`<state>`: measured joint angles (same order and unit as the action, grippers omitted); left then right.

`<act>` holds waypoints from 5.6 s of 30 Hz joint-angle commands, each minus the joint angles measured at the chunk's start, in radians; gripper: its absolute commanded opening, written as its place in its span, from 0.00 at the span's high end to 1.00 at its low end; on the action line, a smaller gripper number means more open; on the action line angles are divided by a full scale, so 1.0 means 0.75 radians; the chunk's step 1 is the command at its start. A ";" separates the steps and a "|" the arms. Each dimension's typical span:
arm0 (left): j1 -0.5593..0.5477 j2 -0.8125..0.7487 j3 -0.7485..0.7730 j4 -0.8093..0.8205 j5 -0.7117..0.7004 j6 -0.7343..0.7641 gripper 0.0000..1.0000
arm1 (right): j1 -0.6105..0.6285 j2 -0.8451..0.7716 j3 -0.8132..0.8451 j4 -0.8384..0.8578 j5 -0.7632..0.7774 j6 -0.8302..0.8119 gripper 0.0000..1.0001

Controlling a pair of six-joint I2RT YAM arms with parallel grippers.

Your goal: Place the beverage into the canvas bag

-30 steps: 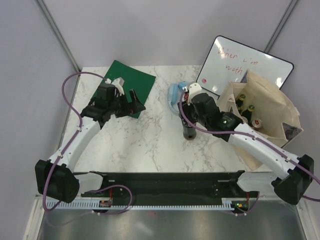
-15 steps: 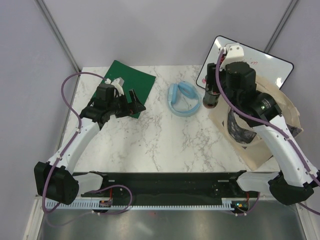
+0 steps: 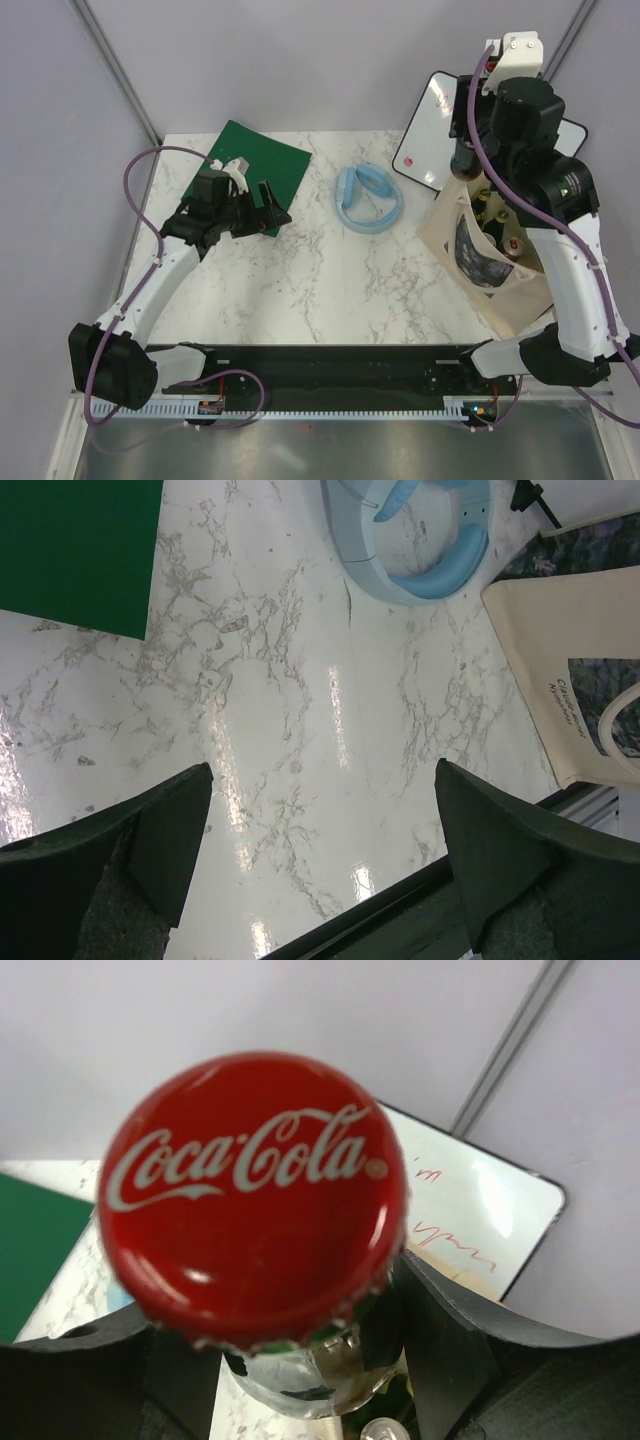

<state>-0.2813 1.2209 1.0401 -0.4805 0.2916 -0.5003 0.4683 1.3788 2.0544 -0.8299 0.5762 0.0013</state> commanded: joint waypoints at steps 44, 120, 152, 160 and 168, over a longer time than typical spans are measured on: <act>0.001 -0.057 -0.041 0.060 0.118 0.035 0.00 | -0.915 -0.488 -1.025 0.554 -0.079 0.188 1.00; 0.001 -0.104 -0.049 0.066 0.153 0.047 0.00 | -0.962 -0.716 -1.279 0.464 -0.144 0.217 1.00; 0.003 -0.090 -0.047 0.070 0.145 0.047 0.00 | -0.984 -0.677 -1.651 0.667 -0.175 0.356 0.54; 0.003 -0.092 -0.047 0.070 0.143 0.049 0.00 | -0.988 -0.671 -1.612 0.636 -0.189 0.356 0.34; 0.003 -0.104 -0.049 0.070 0.145 0.047 0.00 | -0.988 -0.666 -1.624 0.614 -0.208 0.377 0.30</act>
<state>-0.2817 1.1641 1.0065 -0.4614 0.3798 -0.4995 -0.2661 0.8989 0.7803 -0.5041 0.4122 0.2550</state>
